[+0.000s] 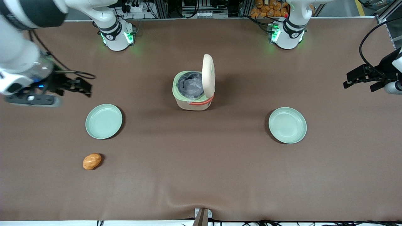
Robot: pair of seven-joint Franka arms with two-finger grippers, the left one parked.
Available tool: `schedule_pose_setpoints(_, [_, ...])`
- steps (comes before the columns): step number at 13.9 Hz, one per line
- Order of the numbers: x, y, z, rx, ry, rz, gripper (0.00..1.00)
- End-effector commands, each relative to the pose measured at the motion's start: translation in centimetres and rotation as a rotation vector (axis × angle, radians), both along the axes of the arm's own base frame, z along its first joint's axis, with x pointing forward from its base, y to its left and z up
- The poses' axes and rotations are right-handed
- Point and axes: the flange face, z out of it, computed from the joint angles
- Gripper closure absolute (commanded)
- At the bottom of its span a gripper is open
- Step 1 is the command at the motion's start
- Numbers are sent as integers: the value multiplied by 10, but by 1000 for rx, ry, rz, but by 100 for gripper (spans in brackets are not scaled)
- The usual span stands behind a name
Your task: Press rice cooker button with right arm
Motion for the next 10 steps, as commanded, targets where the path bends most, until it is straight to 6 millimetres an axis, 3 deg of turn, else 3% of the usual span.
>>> schedule_pose_setpoints(1, [-5, -55, 7, -24, 27, -20, 0])
schedule_pose_setpoints(3, [-5, -89, 5, -23, 36, 0, 0])
schedule_pose_setpoints(5, [-5, -104, 5, -21, 39, 35, 0])
schedule_pose_setpoints(10, [-17, -101, 0, 28, 121, 20, 0])
